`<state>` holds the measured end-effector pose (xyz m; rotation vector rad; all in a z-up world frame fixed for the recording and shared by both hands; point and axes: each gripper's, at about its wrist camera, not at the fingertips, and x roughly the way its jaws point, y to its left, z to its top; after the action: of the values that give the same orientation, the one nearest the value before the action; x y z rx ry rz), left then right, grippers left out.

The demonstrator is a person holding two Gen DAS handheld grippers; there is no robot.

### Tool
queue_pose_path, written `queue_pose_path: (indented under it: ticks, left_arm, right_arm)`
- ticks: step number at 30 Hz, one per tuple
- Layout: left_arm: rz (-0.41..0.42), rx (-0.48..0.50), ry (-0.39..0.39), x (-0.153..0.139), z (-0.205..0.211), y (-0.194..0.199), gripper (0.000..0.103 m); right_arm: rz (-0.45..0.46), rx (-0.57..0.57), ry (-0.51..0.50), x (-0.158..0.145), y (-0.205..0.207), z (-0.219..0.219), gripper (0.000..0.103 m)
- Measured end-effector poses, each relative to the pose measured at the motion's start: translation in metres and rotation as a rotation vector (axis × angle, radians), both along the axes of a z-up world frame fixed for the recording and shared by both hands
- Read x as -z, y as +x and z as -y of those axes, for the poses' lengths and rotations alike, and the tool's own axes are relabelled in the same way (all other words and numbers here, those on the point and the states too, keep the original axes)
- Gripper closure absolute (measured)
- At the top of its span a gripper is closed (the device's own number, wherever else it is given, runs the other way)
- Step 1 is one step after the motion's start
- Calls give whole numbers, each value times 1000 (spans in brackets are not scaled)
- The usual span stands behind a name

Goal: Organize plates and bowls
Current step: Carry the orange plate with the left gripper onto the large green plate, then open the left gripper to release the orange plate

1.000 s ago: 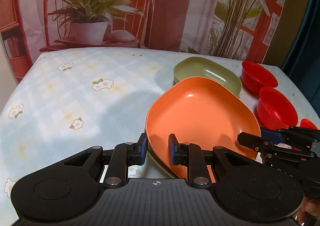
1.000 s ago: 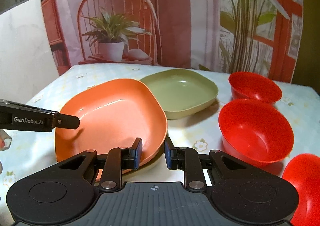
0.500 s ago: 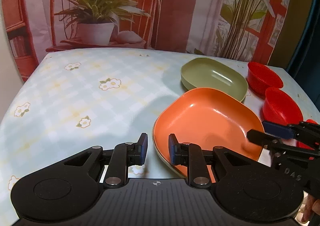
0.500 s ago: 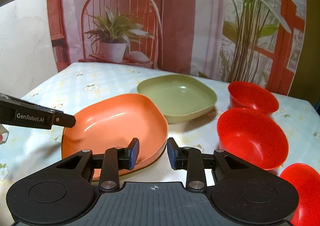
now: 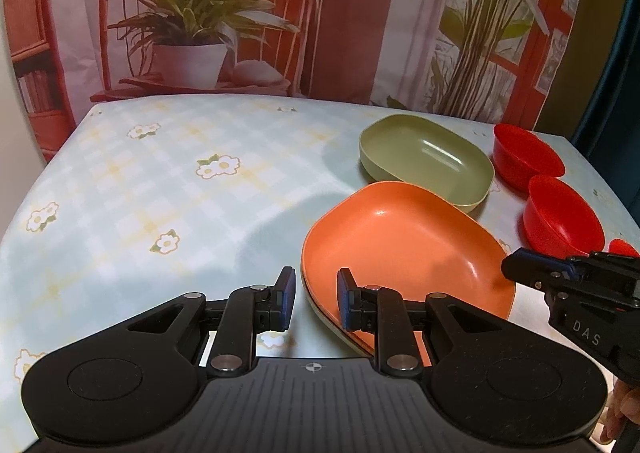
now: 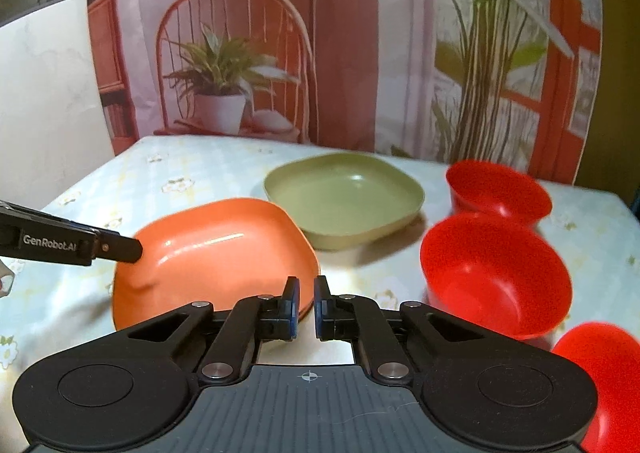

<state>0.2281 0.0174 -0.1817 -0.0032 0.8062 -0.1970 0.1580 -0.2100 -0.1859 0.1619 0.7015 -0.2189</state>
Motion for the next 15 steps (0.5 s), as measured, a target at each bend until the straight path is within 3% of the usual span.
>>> queue_pose_path:
  ticks: [15]
  left_arm:
    - [18, 16, -30, -18, -1, 19, 79]
  right_arm:
    - [36, 22, 12, -19, 8, 20, 92]
